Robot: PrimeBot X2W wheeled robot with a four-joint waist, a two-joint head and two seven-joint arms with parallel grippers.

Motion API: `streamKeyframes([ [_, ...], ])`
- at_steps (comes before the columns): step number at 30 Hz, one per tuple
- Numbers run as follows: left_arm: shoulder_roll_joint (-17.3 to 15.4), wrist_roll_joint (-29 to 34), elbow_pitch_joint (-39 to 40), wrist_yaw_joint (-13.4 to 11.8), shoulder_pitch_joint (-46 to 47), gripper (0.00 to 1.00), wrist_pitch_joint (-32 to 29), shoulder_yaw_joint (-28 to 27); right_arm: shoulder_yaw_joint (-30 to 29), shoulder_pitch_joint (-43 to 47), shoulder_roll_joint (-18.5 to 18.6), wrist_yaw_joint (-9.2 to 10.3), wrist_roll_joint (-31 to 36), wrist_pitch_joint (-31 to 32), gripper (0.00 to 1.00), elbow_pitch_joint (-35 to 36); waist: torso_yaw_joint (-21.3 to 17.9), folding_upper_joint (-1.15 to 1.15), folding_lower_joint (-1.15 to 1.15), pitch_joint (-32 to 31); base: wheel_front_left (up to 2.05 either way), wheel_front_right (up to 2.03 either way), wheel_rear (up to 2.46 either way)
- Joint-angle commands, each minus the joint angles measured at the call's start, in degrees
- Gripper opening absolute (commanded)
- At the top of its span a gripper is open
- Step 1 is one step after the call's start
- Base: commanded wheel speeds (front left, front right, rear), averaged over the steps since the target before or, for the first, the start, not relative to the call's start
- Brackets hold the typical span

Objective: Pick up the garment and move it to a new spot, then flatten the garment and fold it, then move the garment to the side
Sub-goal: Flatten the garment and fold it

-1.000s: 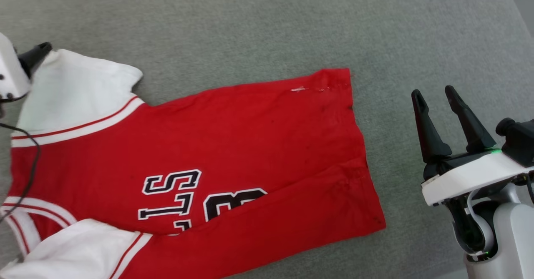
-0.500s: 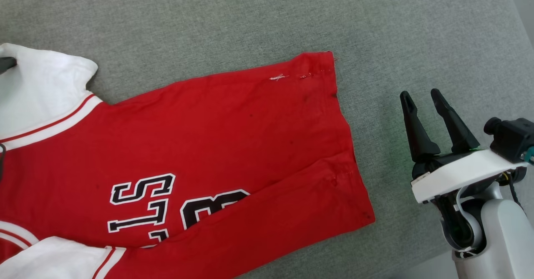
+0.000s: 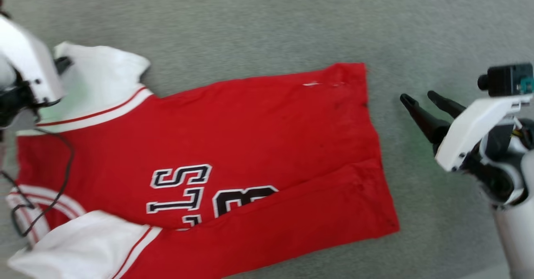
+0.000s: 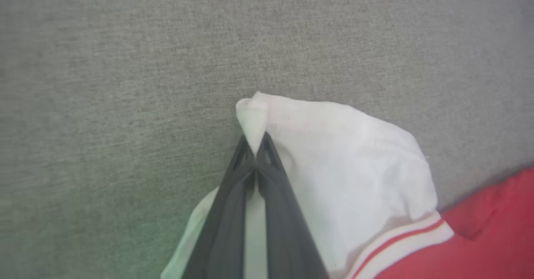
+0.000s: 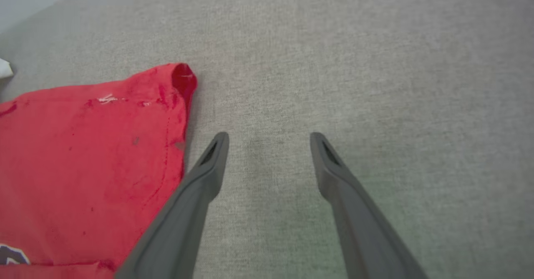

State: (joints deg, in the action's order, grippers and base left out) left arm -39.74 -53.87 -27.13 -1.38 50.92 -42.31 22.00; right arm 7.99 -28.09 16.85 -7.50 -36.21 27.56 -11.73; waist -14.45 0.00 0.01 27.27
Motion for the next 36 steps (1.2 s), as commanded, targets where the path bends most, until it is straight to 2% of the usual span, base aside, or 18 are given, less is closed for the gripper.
streamKeyframes([
  [1,0.6,0.5,0.1,0.4,1.2,0.0,0.7,0.4,0.1,-1.7,0.4,0.02,-0.8,1.9,1.0,-0.5,3.1,0.0,-0.01,-1.5,0.0,0.0,0.0],
  [5,3.6,1.9,0.4,2.2,3.6,0.0,3.1,2.0,0.5,-6.3,2.0,0.02,-1.3,10.8,1.0,-2.8,7.0,0.0,-0.01,-1.6,0.0,0.0,0.0],
  [6,5.3,2.7,0.7,3.3,5.3,0.0,4.5,2.9,0.5,-9.5,2.3,0.02,-0.5,15.5,1.0,-4.4,9.4,0.0,-0.01,-0.9,0.0,0.0,0.0],
  [14,7.5,3.4,0.7,4.9,7.2,0.0,7.2,4.1,2.3,-13.3,0.2,0.02,1.0,26.4,1.0,-13.5,12.5,0.0,-0.01,0.7,0.0,0.0,0.0],
  [15,7.7,3.4,0.5,5.0,7.3,0.0,7.4,4.2,2.5,-13.0,-0.5,0.02,0.8,27.7,0.97,-14.8,12.7,0.0,-0.01,0.7,0.0,0.0,0.0],
  [16,7.8,3.4,0.3,5.2,7.3,0.0,7.6,4.3,2.9,-12.8,-1.0,0.02,0.9,28.8,0.48,-15.7,12.9,0.0,-0.01,0.7,0.0,0.0,0.0],
  [17,7.9,3.4,0.1,5.3,7.3,0.0,7.8,4.4,3.3,-12.9,-1.2,0.02,1.1,29.4,0.18,-16.4,13.0,0.0,-0.01,0.7,0.0,0.0,0.0],
  [18,8.1,3.3,-0.1,5.4,7.3,0.0,8.0,4.3,3.4,-12.8,-1.7,0.02,0.8,29.9,0.0,-17.0,13.1,0.0,-0.01,0.6,0.0,0.0,0.0],
  [22,8.5,3.1,-0.9,5.8,7.0,0.0,8.9,4.5,3.4,-14.4,-1.3,0.02,1.0,29.0,0.0,-17.1,13.5,0.0,-0.01,0.2,0.0,0.0,0.0],
  [28,8.6,2.7,-2.4,6.2,5.2,0.0,11.9,3.8,3.1,-16.8,1.8,0.02,2.1,22.4,0.0,-14.7,14.0,0.0,-0.01,-2.6,0.0,0.0,0.0],
  [36,7.6,0.7,-1.3,6.4,-2.4,0.0,17.5,1.8,1.3,-11.4,3.4,0.03,2.3,15.9,0.0,-12.3,14.9,0.0,-0.01,-10.5,0.0,0.0,0.0],
])
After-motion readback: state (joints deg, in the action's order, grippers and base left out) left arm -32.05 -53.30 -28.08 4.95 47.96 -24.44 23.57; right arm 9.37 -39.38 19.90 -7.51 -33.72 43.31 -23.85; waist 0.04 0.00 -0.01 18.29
